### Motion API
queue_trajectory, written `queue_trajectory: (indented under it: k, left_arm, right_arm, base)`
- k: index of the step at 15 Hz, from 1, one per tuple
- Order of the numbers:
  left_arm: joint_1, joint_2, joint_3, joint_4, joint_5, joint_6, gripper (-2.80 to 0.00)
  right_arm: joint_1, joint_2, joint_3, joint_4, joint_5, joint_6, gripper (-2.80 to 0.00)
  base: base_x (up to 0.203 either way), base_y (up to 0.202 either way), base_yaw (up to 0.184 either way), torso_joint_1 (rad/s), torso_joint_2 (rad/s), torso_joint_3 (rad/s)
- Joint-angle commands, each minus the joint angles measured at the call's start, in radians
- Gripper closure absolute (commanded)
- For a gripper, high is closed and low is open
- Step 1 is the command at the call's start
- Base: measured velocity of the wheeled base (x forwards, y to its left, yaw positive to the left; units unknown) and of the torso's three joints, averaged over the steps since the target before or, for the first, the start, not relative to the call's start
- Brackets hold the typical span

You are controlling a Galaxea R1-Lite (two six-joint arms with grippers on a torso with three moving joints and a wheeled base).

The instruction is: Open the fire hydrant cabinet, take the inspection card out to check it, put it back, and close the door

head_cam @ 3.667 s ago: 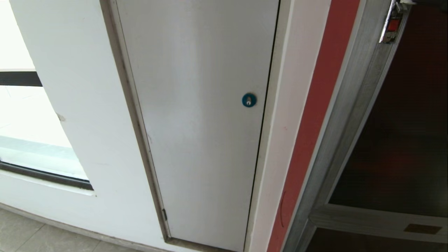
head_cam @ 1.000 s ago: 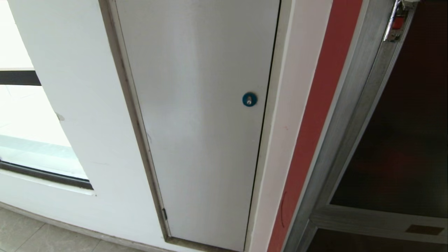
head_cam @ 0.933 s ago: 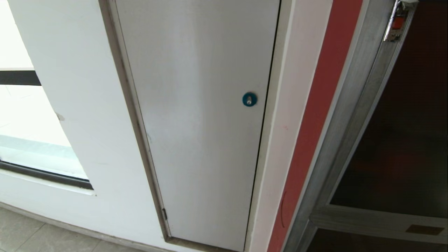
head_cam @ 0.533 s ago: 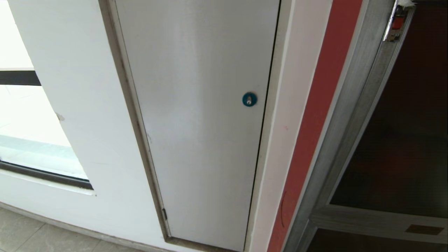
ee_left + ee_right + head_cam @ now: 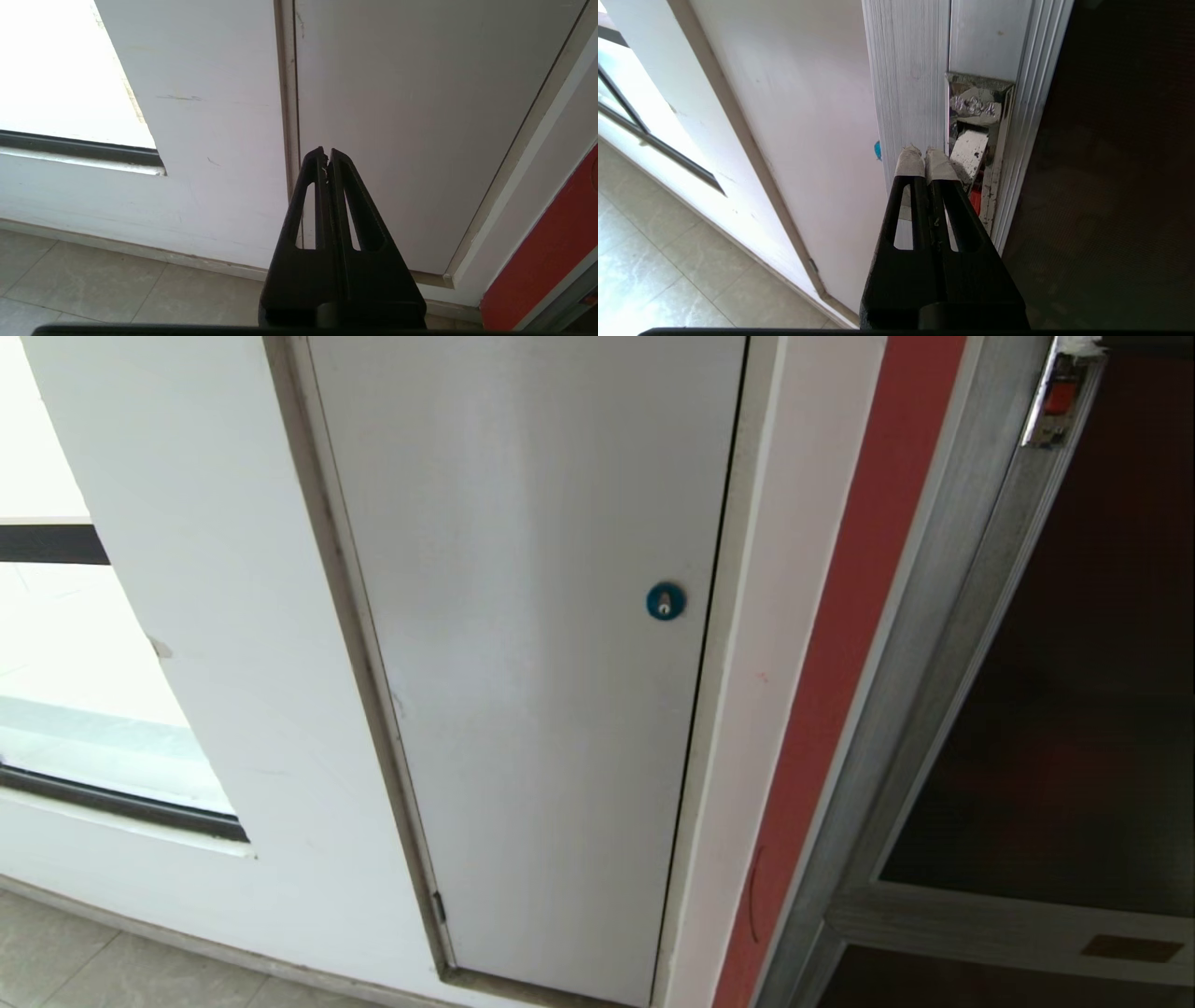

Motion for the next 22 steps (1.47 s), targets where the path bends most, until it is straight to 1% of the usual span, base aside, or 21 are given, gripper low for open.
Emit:
queue_trajectory:
  k: [1,6,22]
  left_arm:
    - [0.0,0.001,0.006,0.0,0.001,0.0,0.0]
    - [0.0,0.001,0.006,-0.001,0.001,0.0,0.0]
    - [0.0,0.001,0.006,0.0,0.001,0.0,0.0]
  right_arm:
    - [0.0,-0.001,0.011,0.005,0.001,0.001,0.0]
    - [-0.002,-0.008,0.045,0.002,-0.009,0.004,0.0]
    - [-0.032,-0.003,0.036,-0.005,-0.012,0.003,0.0]
  base:
    - [0.0,0.0,0.0,0.0,0.0,0.0]
    - [0.0,0.0,0.0,0.0,0.0,0.0]
    - [0.0,0.0,0.0,0.0,0.0,0.0]
